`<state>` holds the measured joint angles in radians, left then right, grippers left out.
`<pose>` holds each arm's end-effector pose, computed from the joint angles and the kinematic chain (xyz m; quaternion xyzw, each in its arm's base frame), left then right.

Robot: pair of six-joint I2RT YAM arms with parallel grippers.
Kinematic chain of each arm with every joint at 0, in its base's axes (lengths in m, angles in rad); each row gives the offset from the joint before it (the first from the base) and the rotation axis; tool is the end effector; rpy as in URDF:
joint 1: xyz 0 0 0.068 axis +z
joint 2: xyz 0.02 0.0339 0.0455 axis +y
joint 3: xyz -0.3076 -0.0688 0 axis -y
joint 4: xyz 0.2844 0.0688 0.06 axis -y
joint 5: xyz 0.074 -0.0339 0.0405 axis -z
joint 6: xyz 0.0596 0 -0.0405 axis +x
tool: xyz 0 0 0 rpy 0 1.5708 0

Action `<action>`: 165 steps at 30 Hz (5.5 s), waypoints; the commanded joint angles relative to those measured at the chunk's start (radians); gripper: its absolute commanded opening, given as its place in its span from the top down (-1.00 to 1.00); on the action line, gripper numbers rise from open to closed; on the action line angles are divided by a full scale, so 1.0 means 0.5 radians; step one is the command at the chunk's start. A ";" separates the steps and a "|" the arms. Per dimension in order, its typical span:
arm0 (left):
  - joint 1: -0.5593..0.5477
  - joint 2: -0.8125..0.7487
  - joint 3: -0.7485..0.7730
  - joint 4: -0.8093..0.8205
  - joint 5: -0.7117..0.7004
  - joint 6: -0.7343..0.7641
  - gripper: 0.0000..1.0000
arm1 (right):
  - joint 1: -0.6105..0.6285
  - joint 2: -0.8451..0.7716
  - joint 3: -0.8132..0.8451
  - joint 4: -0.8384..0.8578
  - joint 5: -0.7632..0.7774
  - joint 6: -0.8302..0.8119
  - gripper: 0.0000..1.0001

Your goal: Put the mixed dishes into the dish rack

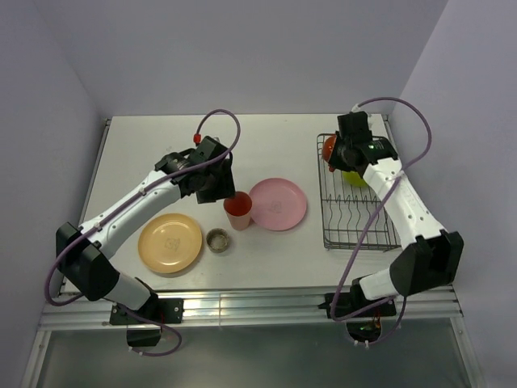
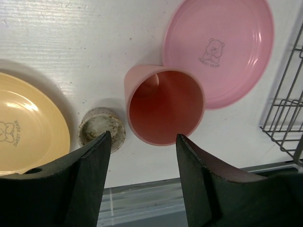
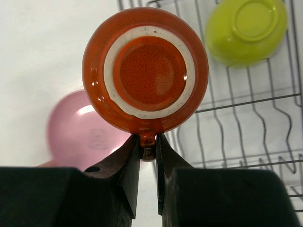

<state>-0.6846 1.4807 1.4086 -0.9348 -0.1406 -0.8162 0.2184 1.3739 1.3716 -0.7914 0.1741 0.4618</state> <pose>0.2775 -0.2157 0.3468 -0.0825 0.9548 -0.1399 0.2490 0.3316 0.0630 0.3799 0.1446 0.9111 0.0500 0.3826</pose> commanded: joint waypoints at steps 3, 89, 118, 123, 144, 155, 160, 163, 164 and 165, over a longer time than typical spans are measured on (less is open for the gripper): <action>-0.002 0.030 -0.028 -0.005 -0.041 0.166 -0.23 | -0.013 0.163 -0.016 0.220 0.320 -0.230 1.00; 0.424 -0.366 0.033 1.215 1.839 -0.849 1.00 | -0.023 -0.858 -1.047 2.469 -2.554 2.058 -0.64; 0.452 -0.587 -0.654 2.170 2.082 -1.623 1.00 | -0.020 -0.830 -1.074 2.825 -2.468 2.283 -0.64; 0.449 -0.587 -0.722 2.274 2.110 -1.684 1.00 | -0.020 -0.794 -1.034 2.804 -2.453 2.279 -0.63; 0.436 -0.584 -0.780 2.330 2.137 -1.727 1.00 | 0.002 -0.677 -0.952 2.746 -2.422 2.188 -0.56; 0.433 -0.581 -0.780 2.263 2.125 -1.715 0.00 | 0.017 -0.689 -0.939 2.718 -2.428 2.181 1.00; 0.580 -0.657 -0.682 1.207 1.880 -1.342 -0.98 | -0.010 -0.756 -0.832 2.140 -2.340 1.817 1.00; 0.797 -0.834 -0.661 0.614 1.509 -1.200 -0.98 | -0.062 -0.741 -0.609 1.425 -2.199 1.336 1.00; 0.844 -0.872 -0.639 0.484 1.296 -1.166 -0.99 | -0.105 -0.726 -0.459 1.253 -2.150 1.219 1.00; 0.872 -0.896 -0.602 0.355 1.181 -1.126 -0.98 | -0.133 -0.705 -0.376 0.896 -2.091 0.987 1.00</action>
<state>-0.3099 1.1217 1.0332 -0.4210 0.6868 -1.4979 0.1913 1.0348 1.0245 0.0608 -0.9684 1.2655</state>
